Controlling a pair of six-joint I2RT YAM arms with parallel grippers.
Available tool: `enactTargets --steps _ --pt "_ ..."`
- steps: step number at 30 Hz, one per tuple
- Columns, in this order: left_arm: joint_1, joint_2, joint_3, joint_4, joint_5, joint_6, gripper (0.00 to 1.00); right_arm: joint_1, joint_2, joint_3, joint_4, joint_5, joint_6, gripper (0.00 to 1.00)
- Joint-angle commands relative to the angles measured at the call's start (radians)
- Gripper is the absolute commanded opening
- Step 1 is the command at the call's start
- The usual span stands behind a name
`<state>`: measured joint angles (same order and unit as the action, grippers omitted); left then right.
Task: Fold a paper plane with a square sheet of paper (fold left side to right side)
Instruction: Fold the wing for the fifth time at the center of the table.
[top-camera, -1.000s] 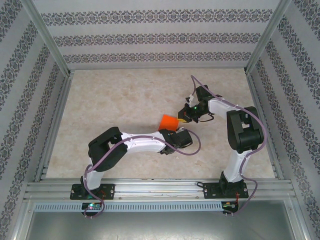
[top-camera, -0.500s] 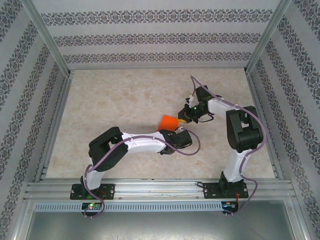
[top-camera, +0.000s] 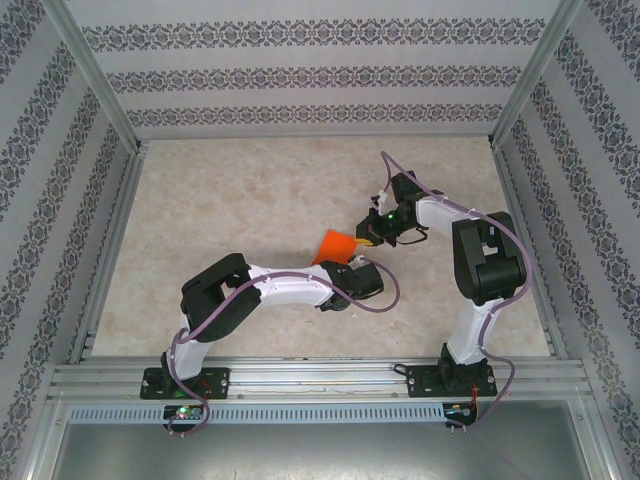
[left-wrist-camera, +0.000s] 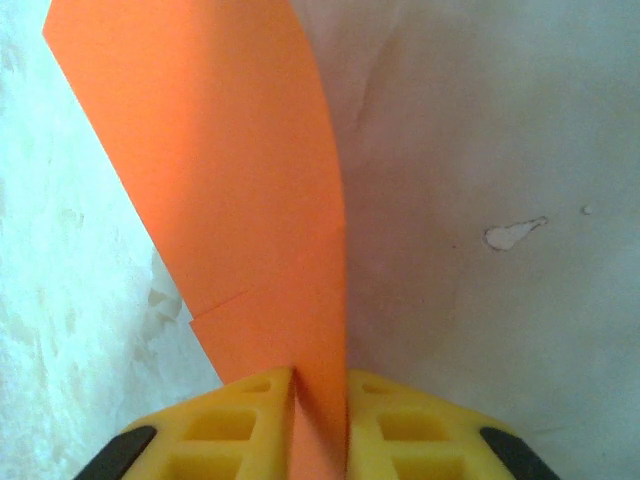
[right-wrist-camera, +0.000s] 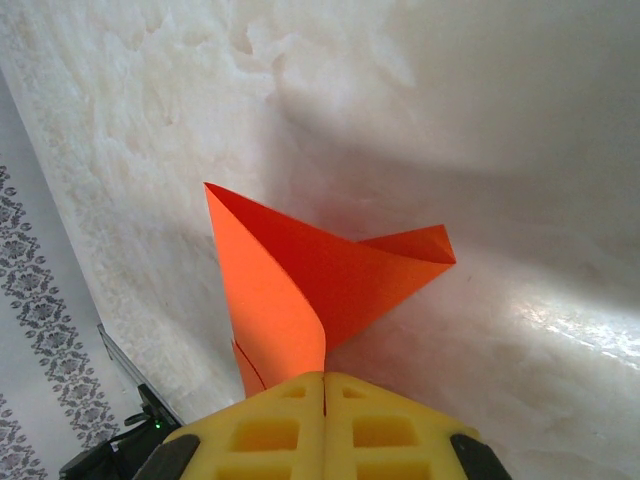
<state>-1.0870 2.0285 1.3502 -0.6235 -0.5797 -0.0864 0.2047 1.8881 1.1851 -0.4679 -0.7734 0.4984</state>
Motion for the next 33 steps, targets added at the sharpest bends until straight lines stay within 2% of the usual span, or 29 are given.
enactTargets --steps 1,4,6,11,14,20,23,33 --pt "-0.010 0.001 -0.017 -0.015 0.016 0.000 0.13 -0.008 0.021 0.021 -0.012 0.017 0.006 0.00" --pt "-0.010 -0.007 -0.021 -0.002 0.050 0.003 0.09 -0.008 0.021 0.023 -0.015 0.030 0.004 0.00" --pt "-0.004 -0.011 -0.020 0.001 0.088 0.002 0.05 -0.012 0.012 0.022 -0.018 0.048 0.004 0.05" --pt "0.020 -0.028 -0.011 0.008 0.191 -0.020 0.00 -0.046 -0.065 -0.010 -0.023 0.161 0.000 0.26" --pt "0.045 -0.055 -0.011 0.020 0.276 -0.039 0.00 -0.092 -0.142 -0.052 -0.019 0.231 -0.005 0.34" --pt "0.114 -0.094 0.015 0.004 0.476 -0.083 0.00 -0.187 -0.291 -0.151 -0.009 0.310 -0.029 0.39" --pt "0.156 -0.085 0.037 -0.018 0.595 -0.109 0.00 -0.200 -0.341 -0.197 0.014 0.319 -0.043 0.41" --pt "0.262 -0.072 0.034 0.024 0.856 -0.216 0.00 -0.193 -0.343 -0.285 0.111 0.196 -0.070 0.41"
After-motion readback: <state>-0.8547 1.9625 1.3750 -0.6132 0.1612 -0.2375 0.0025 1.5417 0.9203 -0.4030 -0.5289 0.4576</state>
